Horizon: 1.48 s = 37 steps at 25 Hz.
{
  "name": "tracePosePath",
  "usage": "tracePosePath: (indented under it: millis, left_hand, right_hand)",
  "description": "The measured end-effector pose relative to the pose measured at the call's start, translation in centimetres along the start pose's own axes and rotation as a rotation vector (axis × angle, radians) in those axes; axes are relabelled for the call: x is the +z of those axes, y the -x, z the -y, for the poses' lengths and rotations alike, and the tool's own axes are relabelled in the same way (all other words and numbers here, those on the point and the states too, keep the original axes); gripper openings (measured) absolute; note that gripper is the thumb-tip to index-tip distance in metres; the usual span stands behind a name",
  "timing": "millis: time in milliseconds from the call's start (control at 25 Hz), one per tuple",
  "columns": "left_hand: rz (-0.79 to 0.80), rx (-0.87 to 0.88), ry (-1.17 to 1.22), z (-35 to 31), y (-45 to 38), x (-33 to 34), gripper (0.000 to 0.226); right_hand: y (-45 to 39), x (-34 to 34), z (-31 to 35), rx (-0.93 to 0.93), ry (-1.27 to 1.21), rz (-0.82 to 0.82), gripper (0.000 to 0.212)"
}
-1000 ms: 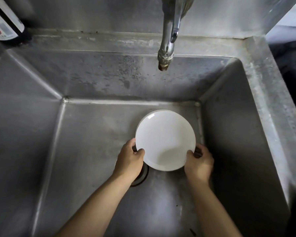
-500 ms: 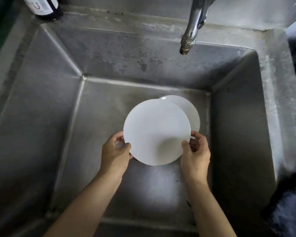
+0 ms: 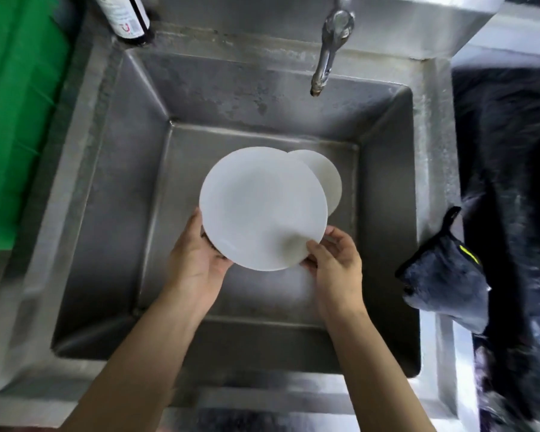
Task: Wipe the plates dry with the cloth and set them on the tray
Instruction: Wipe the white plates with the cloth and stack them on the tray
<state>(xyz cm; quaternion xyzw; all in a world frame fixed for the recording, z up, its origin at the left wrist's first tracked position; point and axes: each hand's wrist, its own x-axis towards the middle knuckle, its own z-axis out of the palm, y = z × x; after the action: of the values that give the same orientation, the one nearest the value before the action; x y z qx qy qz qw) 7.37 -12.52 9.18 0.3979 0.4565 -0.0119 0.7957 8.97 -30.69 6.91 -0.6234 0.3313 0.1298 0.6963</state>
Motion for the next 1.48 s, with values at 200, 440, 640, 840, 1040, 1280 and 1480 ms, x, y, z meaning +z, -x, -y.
tracePosePath:
  millis: [200, 440, 640, 840, 1040, 1280, 1480]
  left_hand:
    - [-0.004, 0.122, -0.092, -2.0, 4.3, 2.0, 0.028]
    - [0.0, 0.34, -0.348, -2.8, 7.9, 3.5, 0.016]
    - [0.01, 0.329, -0.388, -2.8, 9.3, 3.9, 0.027]
    - [0.041, 0.223, -0.344, -2.1, 10.8, 4.8, 0.034]
    - [0.015, 0.117, -0.286, -2.2, 12.6, 6.3, 0.026]
    - [0.005, 0.09, -0.294, -2.1, 13.7, 7.0, 0.02]
    - [0.044, 0.117, -0.271, -2.5, 15.0, 7.8, 0.014]
  right_hand:
    - [4.0, -1.6, 1.7, 0.041, 0.041, 0.054, 0.026]
    - [6.3, -3.3, 3.7, 0.021, 0.388, 0.043, 0.026]
    - [6.5, -6.8, 4.9, -0.181, 0.623, -0.068, 0.029]
    - [5.4, -11.5, 5.6, -0.496, 1.007, -0.333, 0.043]
    - [2.4, -15.1, 6.7, -0.326, 1.228, -0.377, 0.077]
    - [0.6, -16.9, 5.4, -0.134, 1.279, -0.221, 0.098]
    - [0.8, -16.1, 5.3, -0.186, 1.37, -0.279, 0.08]
